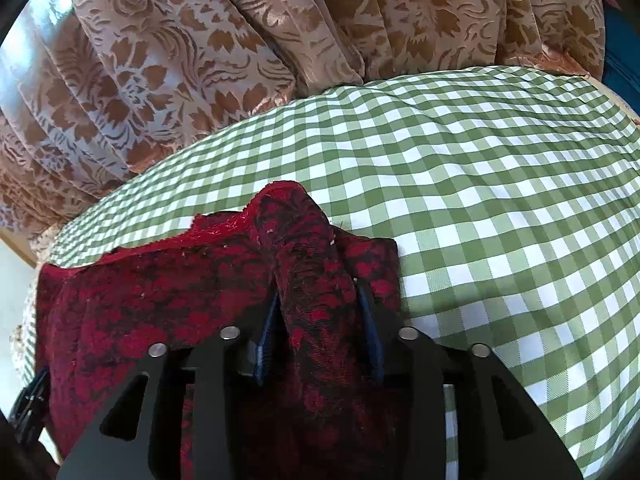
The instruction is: Fold small clothes
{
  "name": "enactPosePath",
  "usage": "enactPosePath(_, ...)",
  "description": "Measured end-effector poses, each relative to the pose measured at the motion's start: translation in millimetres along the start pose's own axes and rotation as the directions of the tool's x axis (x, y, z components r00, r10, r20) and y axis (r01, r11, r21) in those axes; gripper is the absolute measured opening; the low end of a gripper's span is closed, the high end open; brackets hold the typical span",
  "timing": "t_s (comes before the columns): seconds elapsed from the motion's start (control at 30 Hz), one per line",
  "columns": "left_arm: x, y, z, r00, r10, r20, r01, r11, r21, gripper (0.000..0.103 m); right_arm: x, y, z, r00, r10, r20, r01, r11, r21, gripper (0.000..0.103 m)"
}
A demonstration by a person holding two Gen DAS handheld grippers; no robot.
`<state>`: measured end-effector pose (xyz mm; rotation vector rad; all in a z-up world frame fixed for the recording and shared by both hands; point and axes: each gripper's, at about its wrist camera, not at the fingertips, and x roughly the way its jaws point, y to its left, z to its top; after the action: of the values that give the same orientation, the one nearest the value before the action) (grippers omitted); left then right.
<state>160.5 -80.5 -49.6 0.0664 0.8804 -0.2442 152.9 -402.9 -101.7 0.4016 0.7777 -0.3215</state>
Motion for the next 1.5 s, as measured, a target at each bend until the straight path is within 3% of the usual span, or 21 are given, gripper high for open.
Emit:
enactPosePath(0.03,-2,1,0,1.000,0.000,0.001,0.000,1.000,-0.003,0.039,-2,1,1,1.000,0.000,0.001,0.000,1.000,0.002,0.049)
enactPosePath(0.1,-6,1,-1,1.000,0.007,-0.002,-0.007,1.000,-0.003,0.042,-9,1,1,1.000,-0.015,0.002,0.015,1.000,0.013,0.073)
enactPosePath(0.13,-8,1,-1,1.000,0.007,0.000,-0.007,1.000,-0.003,0.044,-12,0,0,1.000,-0.021,0.001,0.021,1.000,0.020,0.073)
enactPosePath(0.5,-35,13,-9,0.999,0.008,0.036,-0.006,0.999,-0.046,0.053,-45,-10,-22,1.000,0.024,0.010,-0.025,0.998,0.054,0.073)
enactPosePath(0.83,-54,34,-21,0.998,0.054,0.045,-0.051,0.995,-0.084,0.059,-62,-12,-41,0.999,0.041,0.024,-0.042,0.997,0.067,0.073)
enactPosePath(1.2,-65,69,-43,0.994,0.110,0.016,-0.107,0.984,-0.146,0.063,-99,13,-53,0.994,0.045,0.098,-0.043,0.999,-0.025,0.073)
enactPosePath(1.33,-66,77,-48,0.993,0.115,0.005,-0.113,0.981,-0.157,0.063,-110,38,-62,0.988,0.129,0.080,-0.122,0.988,-0.093,0.073)
enactPosePath(1.5,-64,82,-50,0.992,0.127,-0.004,-0.126,0.979,-0.161,0.063,-110,95,-92,0.962,0.271,-0.045,-0.273,0.930,-0.245,0.061)
